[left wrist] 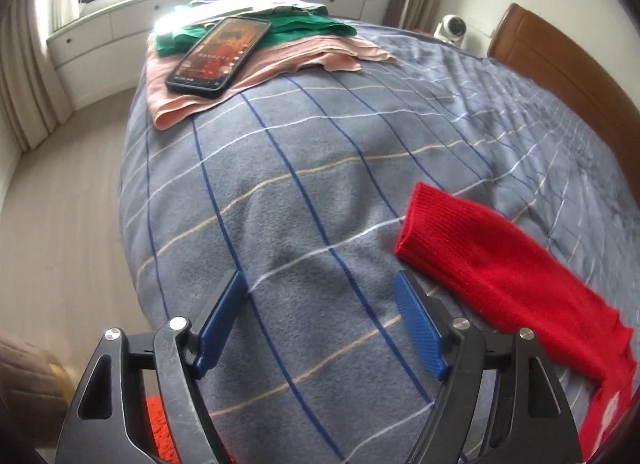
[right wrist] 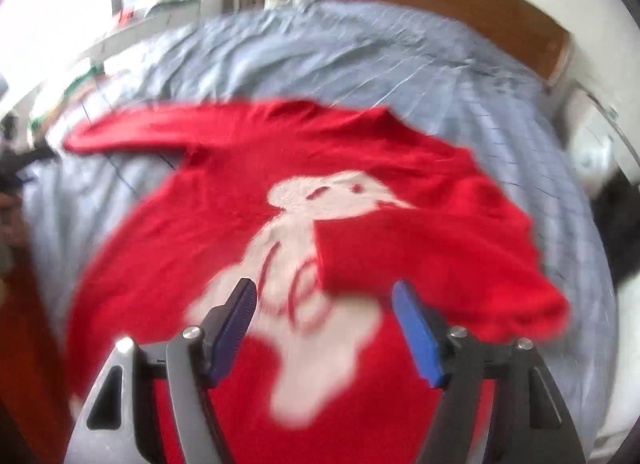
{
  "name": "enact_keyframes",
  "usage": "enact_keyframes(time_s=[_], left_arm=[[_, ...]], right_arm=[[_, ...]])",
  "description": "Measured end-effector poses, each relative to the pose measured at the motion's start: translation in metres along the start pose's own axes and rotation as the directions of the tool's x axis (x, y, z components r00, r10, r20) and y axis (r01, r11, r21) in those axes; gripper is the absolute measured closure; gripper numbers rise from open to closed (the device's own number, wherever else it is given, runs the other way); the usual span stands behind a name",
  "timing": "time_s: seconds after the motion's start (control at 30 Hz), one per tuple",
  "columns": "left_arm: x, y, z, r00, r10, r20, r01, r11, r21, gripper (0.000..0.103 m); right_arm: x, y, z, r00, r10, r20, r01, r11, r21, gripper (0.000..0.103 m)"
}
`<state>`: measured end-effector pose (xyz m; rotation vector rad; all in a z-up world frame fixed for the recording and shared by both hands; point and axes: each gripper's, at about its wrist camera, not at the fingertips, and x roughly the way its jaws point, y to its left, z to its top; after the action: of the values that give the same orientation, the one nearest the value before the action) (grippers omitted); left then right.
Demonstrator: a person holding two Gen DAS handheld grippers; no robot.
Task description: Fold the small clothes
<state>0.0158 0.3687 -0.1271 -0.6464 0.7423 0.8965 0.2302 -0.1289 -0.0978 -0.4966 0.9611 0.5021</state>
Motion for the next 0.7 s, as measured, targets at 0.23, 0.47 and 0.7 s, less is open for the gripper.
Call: enact_keyframes(time_s=[0.23,0.47,0.7], left_arm=[[-0.005,-0.005,-0.006,1.000,0.004,0.008,-0.004,1.000,0.027,0.023],[-0.005,-0.017,-0.013,0.998,0.047,0.030,-0.049,0.996,0.074,0.023],[-0.005,-0.025,-0.018,0.995,0.084,0.044,-0.089,0.990,0.112,0.023]], right_arm=[[-0.021,-0.116,-0.025,0.997,-0.028,0.074,-0.001,0.930,0.368,0.096],[-0.138,-0.319,-0.148,0.925,-0.380,0.016,0.265,0.674,0.689,0.096],[-0.144,-0.397,-0.286,0.943,-0.305,-0.135,0.262,0.426,0.866,0.096]])
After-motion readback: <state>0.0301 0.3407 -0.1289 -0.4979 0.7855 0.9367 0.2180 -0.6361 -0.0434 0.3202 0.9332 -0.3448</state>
